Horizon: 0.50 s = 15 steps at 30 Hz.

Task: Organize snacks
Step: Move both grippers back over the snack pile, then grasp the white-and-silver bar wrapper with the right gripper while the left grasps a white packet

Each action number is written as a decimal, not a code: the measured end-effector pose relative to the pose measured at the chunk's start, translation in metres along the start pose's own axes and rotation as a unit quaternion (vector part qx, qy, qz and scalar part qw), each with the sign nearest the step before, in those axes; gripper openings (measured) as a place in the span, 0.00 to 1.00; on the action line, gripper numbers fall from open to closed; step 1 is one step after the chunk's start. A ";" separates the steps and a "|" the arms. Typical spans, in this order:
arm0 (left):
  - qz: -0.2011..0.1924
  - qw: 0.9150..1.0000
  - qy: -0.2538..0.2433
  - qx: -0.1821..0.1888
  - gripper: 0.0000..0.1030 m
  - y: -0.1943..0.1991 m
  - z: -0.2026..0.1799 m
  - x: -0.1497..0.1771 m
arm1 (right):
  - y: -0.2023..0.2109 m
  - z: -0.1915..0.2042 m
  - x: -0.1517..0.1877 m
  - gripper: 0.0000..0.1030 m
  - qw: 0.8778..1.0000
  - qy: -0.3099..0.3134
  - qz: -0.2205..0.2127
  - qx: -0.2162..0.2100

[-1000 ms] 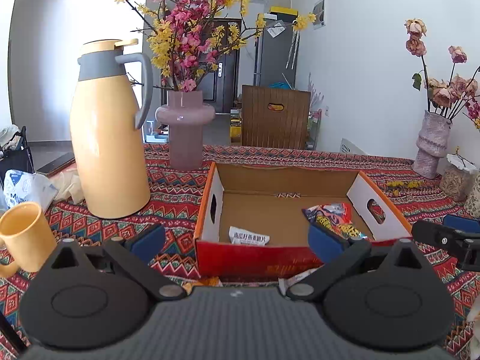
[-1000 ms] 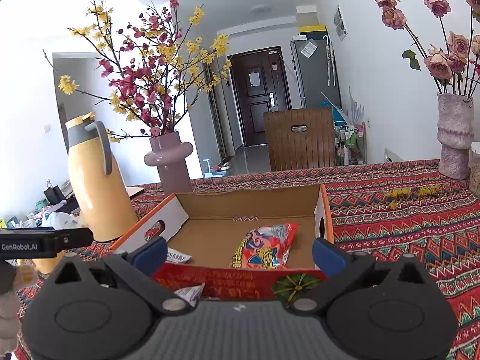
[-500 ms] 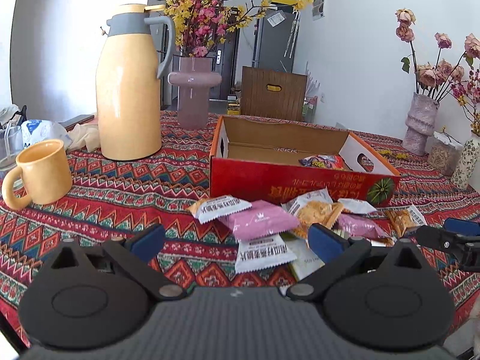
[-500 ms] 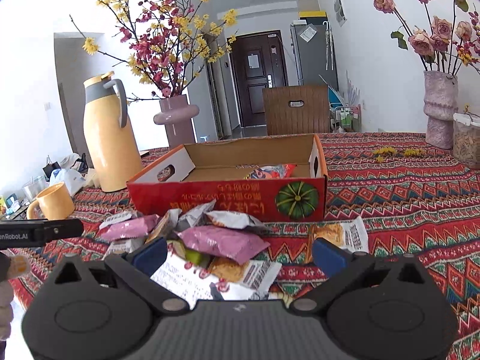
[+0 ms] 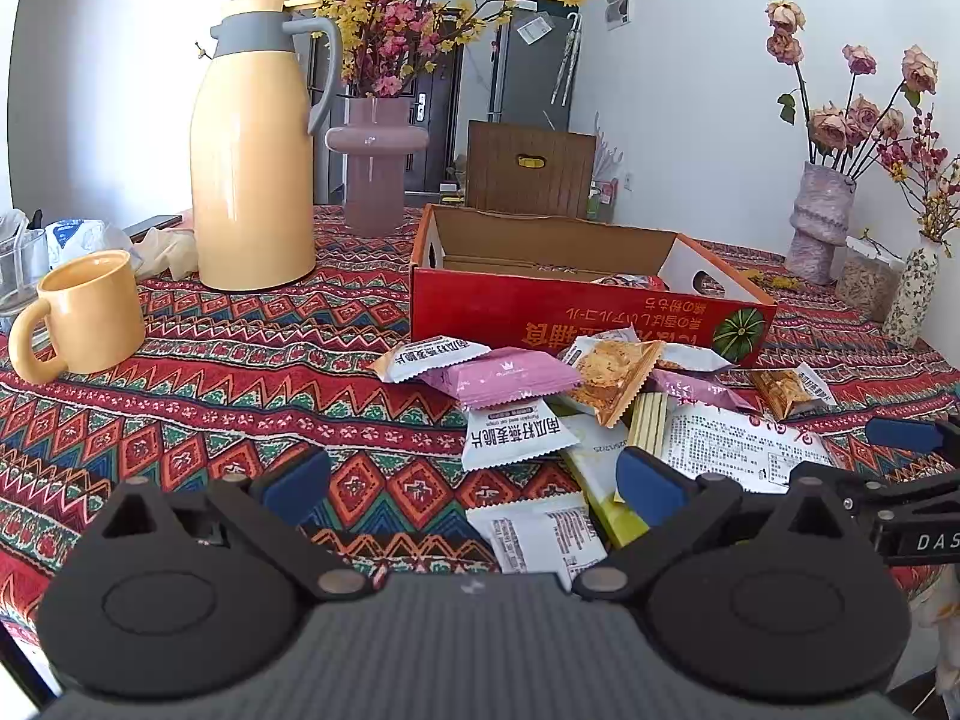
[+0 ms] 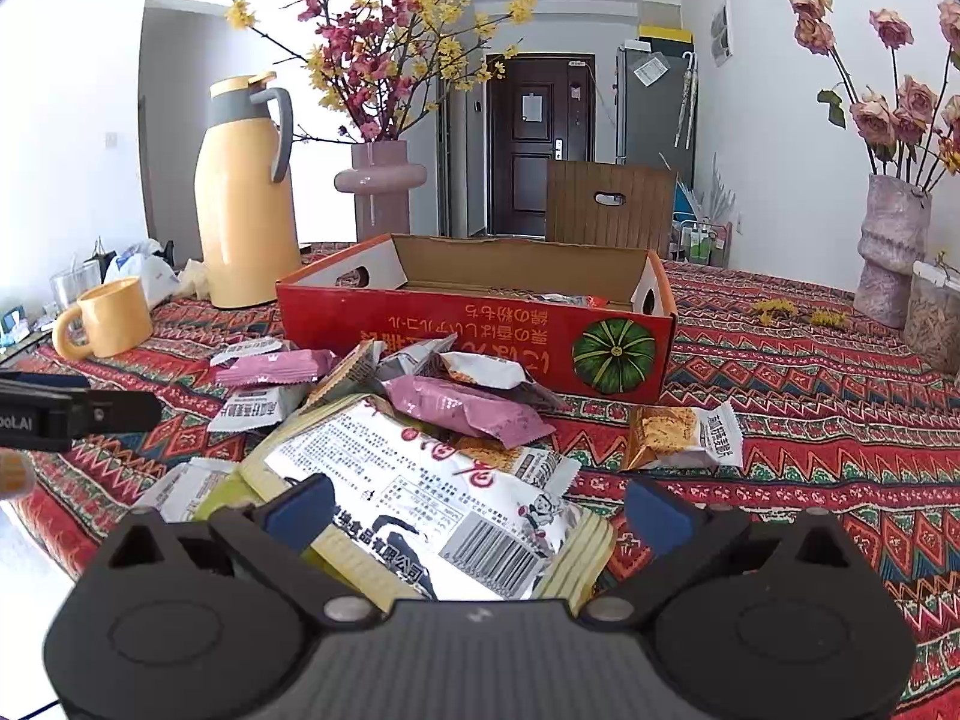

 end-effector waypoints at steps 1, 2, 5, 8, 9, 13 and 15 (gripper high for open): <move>0.000 1.000 0.001 0.000 1.00 0.000 0.001 0.000 | -0.002 0.001 0.000 1.00 1.000 0.006 0.003 0.000; -0.001 1.000 0.003 0.001 1.00 0.001 0.001 0.001 | -0.004 0.003 -0.001 1.00 1.000 0.014 0.008 -0.001; -0.002 1.000 0.006 0.002 1.00 0.001 0.004 0.001 | -0.011 0.011 -0.003 1.00 0.999 0.045 0.017 -0.012; -0.002 1.000 0.011 0.003 1.00 0.002 0.007 0.002 | -0.020 0.014 -0.004 1.00 0.997 0.058 0.030 -0.028; -0.002 1.000 0.012 0.003 1.00 0.002 0.008 0.002 | -0.023 0.015 -0.004 1.00 0.997 0.061 0.036 -0.038; -0.001 1.000 0.020 0.003 1.00 0.001 0.013 0.003 | -0.038 0.017 -0.003 1.00 0.993 0.077 0.056 -0.062; 0.002 1.000 0.023 0.004 1.00 -0.001 0.014 0.004 | -0.047 0.014 -0.003 1.00 0.993 0.067 0.066 -0.069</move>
Point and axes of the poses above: each gripper's, at about its wrist camera, not at the fingertips, and y roughly against the way its jaws point, z to its left, x to its underside, the point moved 6 cm from there along -y, roughly the way its jaws point, and after that the axes turned 4 degrees about -y, right-handed, at the moved point
